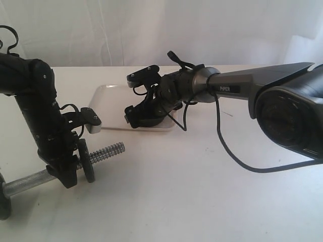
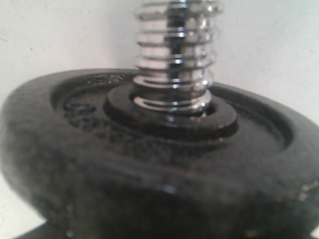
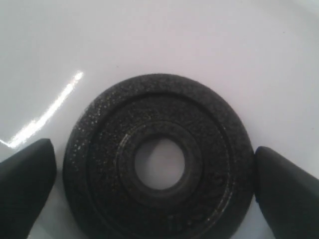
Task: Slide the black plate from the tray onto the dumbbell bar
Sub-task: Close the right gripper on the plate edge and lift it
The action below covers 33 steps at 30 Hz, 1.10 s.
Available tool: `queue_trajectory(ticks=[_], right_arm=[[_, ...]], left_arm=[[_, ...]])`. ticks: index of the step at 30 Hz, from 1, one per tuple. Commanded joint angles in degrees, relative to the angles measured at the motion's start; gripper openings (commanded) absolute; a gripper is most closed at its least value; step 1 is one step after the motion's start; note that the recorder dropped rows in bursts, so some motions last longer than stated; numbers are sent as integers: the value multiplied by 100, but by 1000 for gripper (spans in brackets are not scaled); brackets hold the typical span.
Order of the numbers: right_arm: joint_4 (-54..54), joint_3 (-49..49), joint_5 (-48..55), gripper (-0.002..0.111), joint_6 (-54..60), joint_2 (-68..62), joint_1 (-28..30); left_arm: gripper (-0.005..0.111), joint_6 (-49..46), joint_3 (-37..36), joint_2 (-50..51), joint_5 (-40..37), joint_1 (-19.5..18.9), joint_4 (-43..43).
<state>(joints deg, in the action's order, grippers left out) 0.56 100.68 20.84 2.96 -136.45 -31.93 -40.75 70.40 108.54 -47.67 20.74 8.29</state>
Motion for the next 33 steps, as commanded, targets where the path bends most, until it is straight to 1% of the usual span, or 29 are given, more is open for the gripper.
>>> queue_trajectory(ticks=[1, 12, 15, 16, 17, 19, 20, 21, 22, 23, 25, 33], right_arm=[[-164, -115, 776, 105, 211, -313, -7], [-179, -115, 590, 104, 211, -311, -7], [-222, -115, 578, 100, 211, -311, -7], [-263, -115, 578, 96, 222, -311, -7], [-301, -115, 612, 87, 266, -311, -7], [-432, -126, 660, 57, 321, -311, -7], [-507, -126, 748, 30, 321, -311, -7], [-534, -126, 812, 11, 331, -311, -7], [-552, -126, 864, 1, 324, -311, -7], [-565, -126, 877, 3, 324, -311, -7], [-574, -126, 887, 0, 324, -297, -7], [-509, -126, 845, 0, 281, 232, -7]], left_arm=[[0, 3, 32, -184, -242, -6, 266], [0, 3, 32, -184, -232, -6, 315], [0, 3, 32, -184, -232, -6, 315], [0, 3, 32, -184, -232, -6, 315], [0, 3, 32, -184, -232, -6, 315], [0, 3, 32, -184, -232, -6, 315], [0, 3, 32, -184, -232, -6, 314], [0, -11, 32, -184, -220, -6, 314], [0, -11, 32, -184, -220, -6, 314], [0, -11, 32, -184, -220, -6, 314], [0, -11, 32, -184, -220, -6, 314], [0, -39, 32, -184, -184, -6, 304]])
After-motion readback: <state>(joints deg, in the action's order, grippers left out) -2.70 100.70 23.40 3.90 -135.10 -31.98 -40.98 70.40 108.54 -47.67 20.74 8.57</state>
